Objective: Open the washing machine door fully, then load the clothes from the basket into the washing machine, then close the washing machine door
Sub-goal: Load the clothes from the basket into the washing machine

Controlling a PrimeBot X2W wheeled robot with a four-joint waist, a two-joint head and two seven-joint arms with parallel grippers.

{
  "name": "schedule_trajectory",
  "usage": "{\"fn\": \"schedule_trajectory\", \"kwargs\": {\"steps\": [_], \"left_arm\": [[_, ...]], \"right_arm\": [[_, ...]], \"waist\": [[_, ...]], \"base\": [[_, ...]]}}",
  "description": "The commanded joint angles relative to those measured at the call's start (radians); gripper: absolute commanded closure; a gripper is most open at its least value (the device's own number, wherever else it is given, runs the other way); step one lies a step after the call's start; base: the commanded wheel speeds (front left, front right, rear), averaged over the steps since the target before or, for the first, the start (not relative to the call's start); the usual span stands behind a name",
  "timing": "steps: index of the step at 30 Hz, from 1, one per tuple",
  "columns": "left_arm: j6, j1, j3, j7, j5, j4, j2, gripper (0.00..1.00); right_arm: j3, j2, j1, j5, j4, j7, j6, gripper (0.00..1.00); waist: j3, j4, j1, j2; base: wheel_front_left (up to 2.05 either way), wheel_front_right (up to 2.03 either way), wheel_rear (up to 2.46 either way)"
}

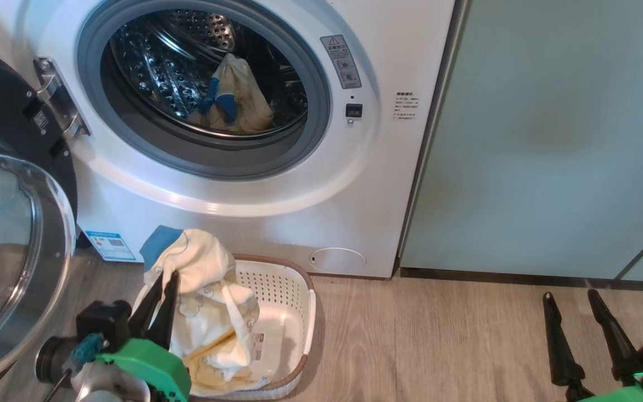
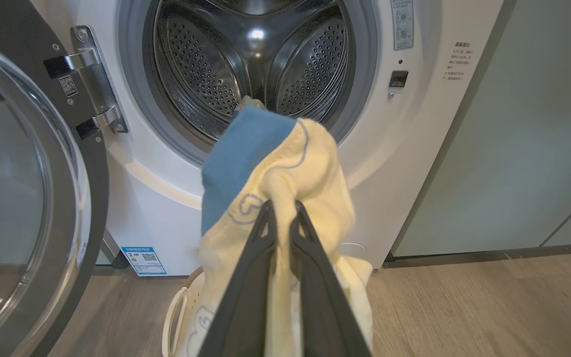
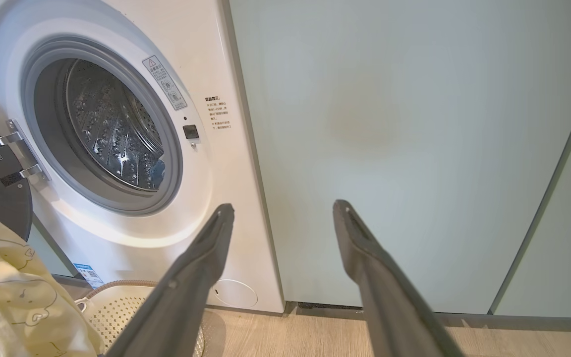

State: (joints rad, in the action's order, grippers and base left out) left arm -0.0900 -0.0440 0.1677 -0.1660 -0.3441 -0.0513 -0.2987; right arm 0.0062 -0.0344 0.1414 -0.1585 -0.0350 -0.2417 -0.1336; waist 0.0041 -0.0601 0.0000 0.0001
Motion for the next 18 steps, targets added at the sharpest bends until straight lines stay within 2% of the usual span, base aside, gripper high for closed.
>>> {"fn": "schedule_trajectory", "kwargs": {"steps": [1, 11, 18], "left_arm": [[-0.006, 0.049, -0.036, -0.006, 0.0, 0.026, -0.026, 1.0], [-0.002, 0.108, -0.036, 0.005, -0.02, -0.015, -0.022, 1.0], [0.004, 0.2, -0.057, 0.037, -0.049, -0.091, -0.035, 1.0]], "right_arm": [[0.026, -0.016, -0.03, -0.006, 0.028, -0.007, 0.003, 0.0], [0.034, -0.016, -0.038, -0.011, 0.027, -0.009, 0.003, 0.0], [0.043, -0.016, -0.055, -0.026, 0.021, -0.012, 0.003, 0.0]], "waist": [[0.0, -0.002, 0.0, -0.0001], [0.019, -0.024, 0.0, -0.0001], [0.049, -0.071, 0.0, -0.0001]], "base": [[0.0, 0.0, 0.0], [0.0, 0.0, 0.0], [0.0, 0.0, 0.0]]}}
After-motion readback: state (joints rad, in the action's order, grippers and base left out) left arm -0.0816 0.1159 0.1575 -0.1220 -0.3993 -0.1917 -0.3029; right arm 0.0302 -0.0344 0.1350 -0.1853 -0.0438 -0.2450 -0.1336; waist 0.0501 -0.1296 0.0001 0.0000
